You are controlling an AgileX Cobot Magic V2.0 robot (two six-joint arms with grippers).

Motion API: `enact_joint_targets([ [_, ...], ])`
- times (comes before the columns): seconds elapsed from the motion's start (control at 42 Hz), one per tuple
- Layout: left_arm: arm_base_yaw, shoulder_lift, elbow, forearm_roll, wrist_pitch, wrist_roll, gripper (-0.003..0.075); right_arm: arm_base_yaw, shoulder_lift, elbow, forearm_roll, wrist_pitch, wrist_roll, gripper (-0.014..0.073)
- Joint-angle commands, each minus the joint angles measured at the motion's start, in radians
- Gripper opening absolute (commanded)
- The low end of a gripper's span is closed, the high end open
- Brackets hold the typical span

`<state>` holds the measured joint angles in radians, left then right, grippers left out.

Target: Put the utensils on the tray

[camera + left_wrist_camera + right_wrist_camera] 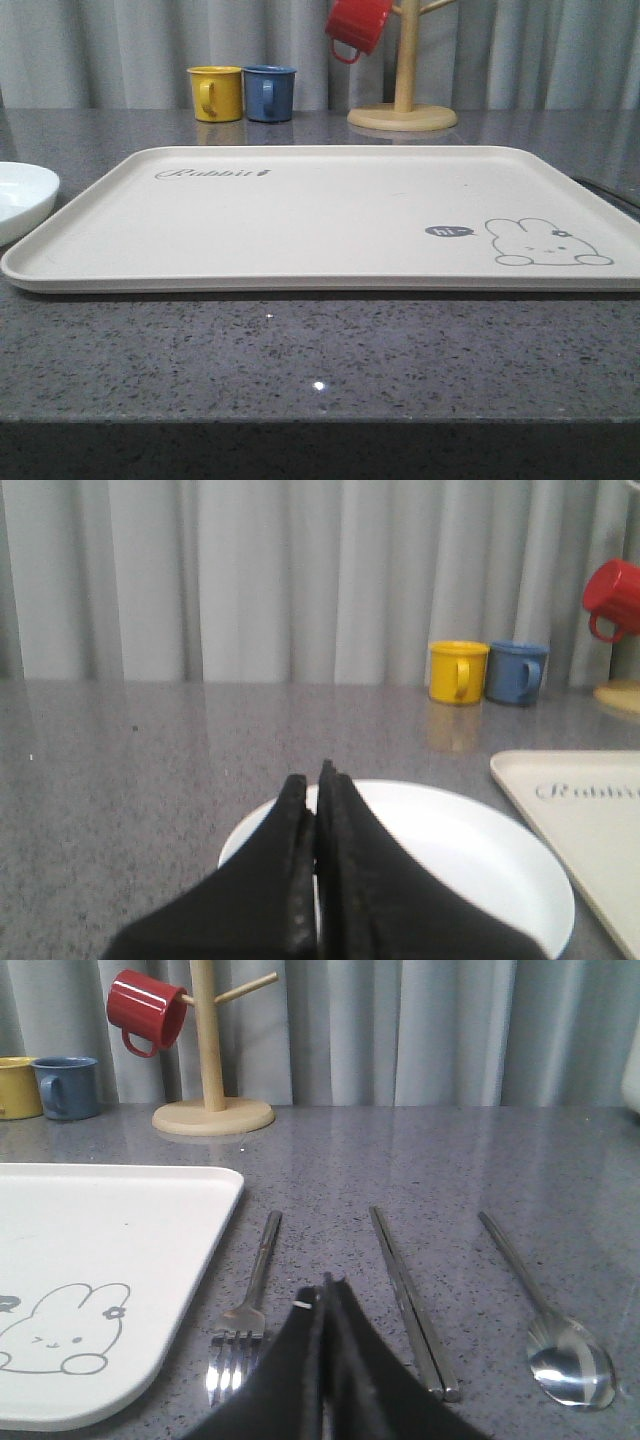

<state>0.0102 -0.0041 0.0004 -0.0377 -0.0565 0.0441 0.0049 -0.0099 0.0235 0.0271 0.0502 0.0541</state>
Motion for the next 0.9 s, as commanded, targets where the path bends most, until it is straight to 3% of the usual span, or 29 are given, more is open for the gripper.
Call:
enact_joint_targets([
  [0.0, 0.002, -0.017, -0.037, -0.004, -0.147, -0.001, -0.002, -0.006, -0.017, -0.084, -0.002, -0.05, -0.004, -0.0067],
  [0.238, 0.002, 0.031, -0.35, 0.002, 0.024, -0.001, -0.002, -0.006, 0.062, -0.391, -0.013, 0.135, -0.007, -0.0067],
  [0.547, 0.002, 0.318, -0.747, 0.003, 0.466, -0.001, -0.002, -0.006, 0.362, -0.746, -0.014, 0.402, -0.007, -0.0067],
  [0.88, 0.002, 0.487, -0.718, 0.003, 0.531, -0.001, -0.002, -0.006, 0.564, -0.761, -0.014, 0.562, -0.007, -0.0067],
])
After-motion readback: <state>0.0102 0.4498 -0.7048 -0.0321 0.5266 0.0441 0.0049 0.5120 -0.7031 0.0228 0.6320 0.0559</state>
